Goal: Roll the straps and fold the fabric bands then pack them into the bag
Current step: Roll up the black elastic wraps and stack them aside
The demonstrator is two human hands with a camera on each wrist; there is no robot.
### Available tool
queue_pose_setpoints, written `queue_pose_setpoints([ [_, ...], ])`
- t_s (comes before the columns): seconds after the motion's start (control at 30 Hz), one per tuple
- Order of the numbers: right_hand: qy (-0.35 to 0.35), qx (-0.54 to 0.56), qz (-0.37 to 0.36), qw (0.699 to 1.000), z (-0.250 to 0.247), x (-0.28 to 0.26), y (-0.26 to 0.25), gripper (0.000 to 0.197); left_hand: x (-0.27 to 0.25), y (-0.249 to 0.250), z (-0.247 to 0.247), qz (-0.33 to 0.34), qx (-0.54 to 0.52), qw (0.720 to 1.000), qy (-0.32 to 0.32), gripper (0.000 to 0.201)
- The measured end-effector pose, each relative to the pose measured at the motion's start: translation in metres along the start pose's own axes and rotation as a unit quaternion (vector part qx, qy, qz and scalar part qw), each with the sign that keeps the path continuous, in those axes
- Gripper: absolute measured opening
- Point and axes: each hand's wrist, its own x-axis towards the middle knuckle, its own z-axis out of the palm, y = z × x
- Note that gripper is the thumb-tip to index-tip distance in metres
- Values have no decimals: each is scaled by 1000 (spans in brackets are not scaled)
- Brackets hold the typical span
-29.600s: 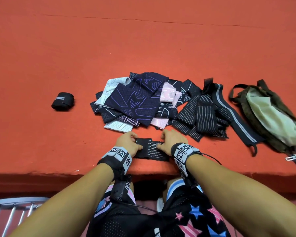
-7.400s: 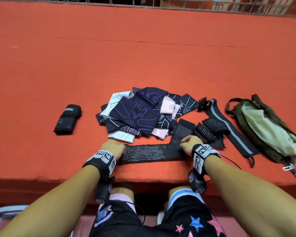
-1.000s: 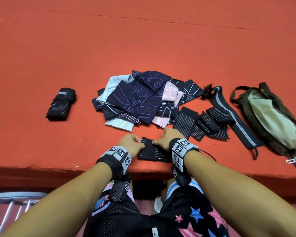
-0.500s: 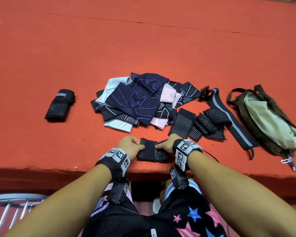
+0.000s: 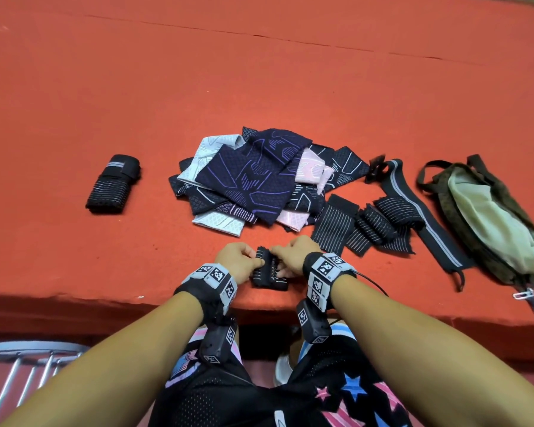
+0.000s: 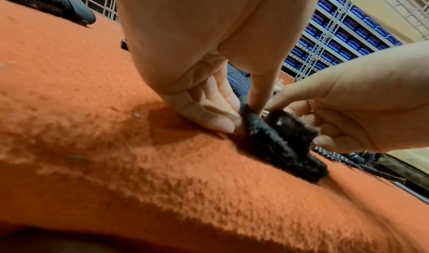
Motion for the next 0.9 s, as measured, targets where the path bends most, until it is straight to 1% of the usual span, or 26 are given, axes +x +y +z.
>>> queue_pose_setpoints([
  [0.07, -15, 35, 4, 999, -1, 0, 1, 30, 1, 1, -2, -7, 0, 1000, -7, 17],
  [0.1, -23, 36, -9, 999, -1, -2, 2, 26, 2, 2, -2, -11, -1, 1000, -9, 17],
  [0.17, -34, 4, -52, 998, 1, -2, 9, 9, 2, 3, -1, -14, -2, 1000, -9, 16],
  [0.23, -18, -49, -83, 995, 5, -1, 15, 22, 2, 4, 1, -14, -6, 1000, -5, 16],
  [0.27, 3, -89, -92, 992, 6, 0, 17, 26, 3, 4, 2, -11, 2, 1000, 0, 19],
  [0.37, 53, -191, -143, 970, 5, 0, 19, 31, 0, 3, 2, -11, 30, 999, -2, 26],
  [0.43, 52, -213, -148, 964, 2, 0, 18, 32, -2, 6, 0, -19, 32, 999, -13, 24],
  [0.5, 51, -225, -157, 960, -1, 1, 14, 32, -1, 8, -2, -14, 27, 999, -11, 21],
  [0.57, 41, -208, -167, 963, -1, 2, 7, 32, 0, 12, -10, -1, 7, 1000, 7, 22],
  [0.63, 27, -162, -190, 968, 4, 2, -2, 33, 5, 13, -26, 3, -29, 999, 24, 21],
  [0.7, 39, -104, -212, 971, 15, 1, -14, 41, 10, 14, -51, 14, -72, 997, 24, 19],
  [0.73, 44, -63, -213, 974, 22, 1, -22, 45, 13, 13, -64, 21, -93, 995, 26, 19],
  [0.8, 35, 13, -220, 975, 41, 5, -40, 42, 17, 9, -89, 25, -129, 990, 45, 22],
  [0.83, 32, 38, -236, 970, 52, 7, -51, 39, 18, 7, -102, 22, -145, 988, 56, 23],
  [0.9, 45, 51, -268, 961, 75, 13, -76, 37, 22, -2, -127, 16, -174, 981, 82, 23],
])
